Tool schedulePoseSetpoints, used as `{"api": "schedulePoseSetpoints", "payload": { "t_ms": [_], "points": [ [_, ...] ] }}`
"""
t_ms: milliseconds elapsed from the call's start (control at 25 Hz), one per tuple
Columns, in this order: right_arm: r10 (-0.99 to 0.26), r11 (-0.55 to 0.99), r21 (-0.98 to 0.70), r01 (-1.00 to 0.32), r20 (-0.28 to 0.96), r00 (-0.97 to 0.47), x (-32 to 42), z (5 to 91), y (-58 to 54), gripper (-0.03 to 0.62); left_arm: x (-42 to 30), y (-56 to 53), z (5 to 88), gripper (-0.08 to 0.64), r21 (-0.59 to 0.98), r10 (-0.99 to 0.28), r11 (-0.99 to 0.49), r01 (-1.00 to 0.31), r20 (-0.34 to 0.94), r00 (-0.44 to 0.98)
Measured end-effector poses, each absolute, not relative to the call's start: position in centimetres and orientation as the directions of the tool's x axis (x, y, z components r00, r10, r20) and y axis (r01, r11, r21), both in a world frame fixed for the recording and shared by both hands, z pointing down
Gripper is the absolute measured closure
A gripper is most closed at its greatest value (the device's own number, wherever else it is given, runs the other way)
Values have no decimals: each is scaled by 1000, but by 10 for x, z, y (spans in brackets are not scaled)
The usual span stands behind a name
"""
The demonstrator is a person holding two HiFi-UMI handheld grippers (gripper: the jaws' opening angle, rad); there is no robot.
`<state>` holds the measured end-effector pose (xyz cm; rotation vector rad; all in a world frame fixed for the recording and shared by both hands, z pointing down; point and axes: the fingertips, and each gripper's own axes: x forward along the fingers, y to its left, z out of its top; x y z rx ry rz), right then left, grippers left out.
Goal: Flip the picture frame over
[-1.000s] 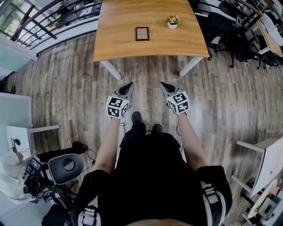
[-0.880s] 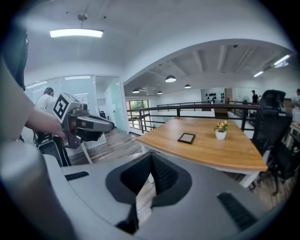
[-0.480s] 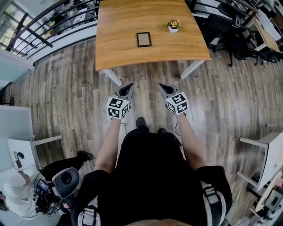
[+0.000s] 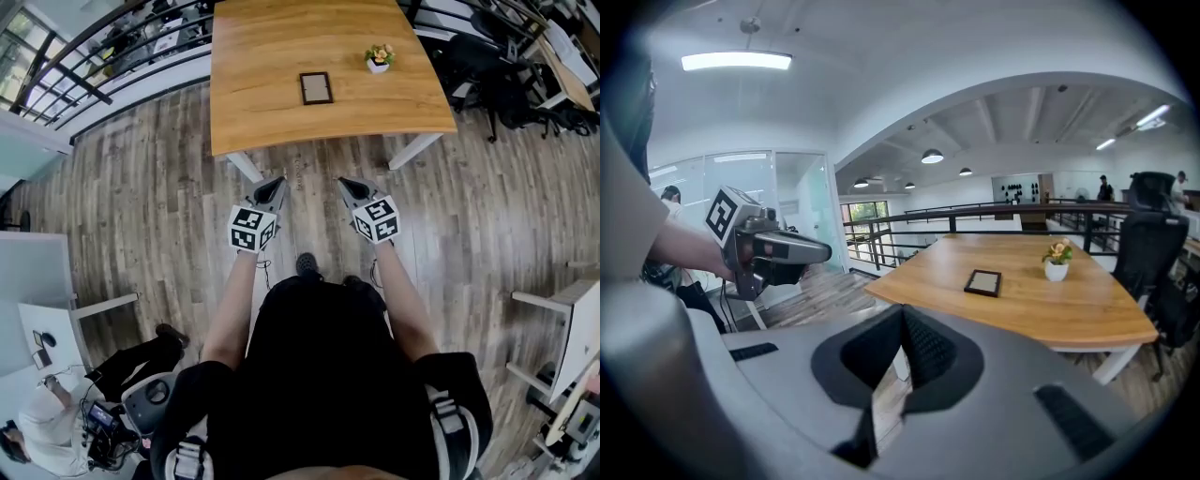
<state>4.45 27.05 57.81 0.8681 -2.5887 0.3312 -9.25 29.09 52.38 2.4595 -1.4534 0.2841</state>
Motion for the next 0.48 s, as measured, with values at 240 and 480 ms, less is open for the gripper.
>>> {"api": "schedulePoseSetpoints", "payload": {
  "t_ms": [240,480],
  "points": [
    [-547,766,-88,-637,432,-717,37,577,264,584,-102,286,528,540,134,-816,-477,-868,300,495],
    [-566,748,-84,-658,435,-700,39,580,259,584,-103,279,531,540,132,-802,-500,-856,303,515]
  ]
}}
